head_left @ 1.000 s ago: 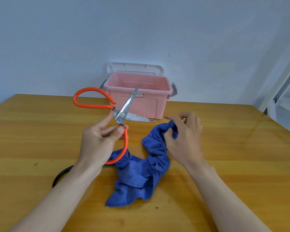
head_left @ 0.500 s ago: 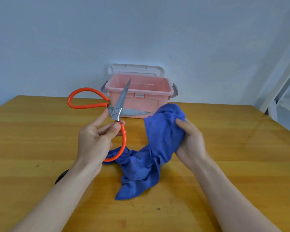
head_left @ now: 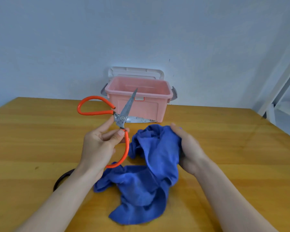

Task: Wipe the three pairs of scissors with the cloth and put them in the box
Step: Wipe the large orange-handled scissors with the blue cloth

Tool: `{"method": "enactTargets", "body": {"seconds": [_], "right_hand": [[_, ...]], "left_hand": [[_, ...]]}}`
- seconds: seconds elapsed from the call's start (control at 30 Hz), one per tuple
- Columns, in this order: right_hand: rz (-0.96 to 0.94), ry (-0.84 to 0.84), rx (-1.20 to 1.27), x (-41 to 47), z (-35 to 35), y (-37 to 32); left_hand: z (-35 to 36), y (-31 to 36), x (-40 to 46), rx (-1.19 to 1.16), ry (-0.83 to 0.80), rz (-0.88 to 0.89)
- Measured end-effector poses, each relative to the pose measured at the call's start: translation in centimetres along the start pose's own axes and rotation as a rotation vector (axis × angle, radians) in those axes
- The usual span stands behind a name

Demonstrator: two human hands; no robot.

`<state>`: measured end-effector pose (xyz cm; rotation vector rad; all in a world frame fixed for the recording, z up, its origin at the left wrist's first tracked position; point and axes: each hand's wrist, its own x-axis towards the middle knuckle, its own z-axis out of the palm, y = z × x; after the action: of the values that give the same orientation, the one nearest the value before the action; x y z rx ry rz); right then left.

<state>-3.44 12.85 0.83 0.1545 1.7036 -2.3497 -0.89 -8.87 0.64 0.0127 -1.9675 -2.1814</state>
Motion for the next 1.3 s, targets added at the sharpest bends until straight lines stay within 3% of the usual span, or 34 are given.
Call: {"method": "enactTargets", "body": {"seconds": [0.17, 0.23, 0.4, 0.5, 0.63, 0.9, 1.3], "right_hand": [[-0.008, -0.279, 0.413, -0.2, 0.3, 0.6], [-0.001, -0.377, 0.383, -0.2, 0.9, 1.4], [-0.153, -0.23, -0.032, -0.1, 2.7, 3.2], [-0.194, -0.193, -0.144, -0.2, 3.5, 3.9], [-0.212, -0.146, -0.059, -0.7, 4.4, 3.8], [-0.236, 0.103, 0.138, -0.8, 4.6, 3.4], [-0.252, 0.024, 0.178, -0.9, 4.4, 3.1]], "left_hand": [[0.6, -0.2, -0.4, -0.029, 0.017, 0.019], [0.8, -0.3, -0.5, -0.024, 0.005, 0.018], [1.4, -0.3, -0.9, -0.065, -0.015, -0.002], [1.9, -0.2, -1.3, -0.063, -0.014, 0.028], [2.5, -0.3, -2.0, 0.022, -0.058, 0.058], [3.4, -0.6, -2.9, 0.136, -0.154, 0.096], [3.6, -0.7, -2.8, 0.068, -0.14, 0.05]]}}
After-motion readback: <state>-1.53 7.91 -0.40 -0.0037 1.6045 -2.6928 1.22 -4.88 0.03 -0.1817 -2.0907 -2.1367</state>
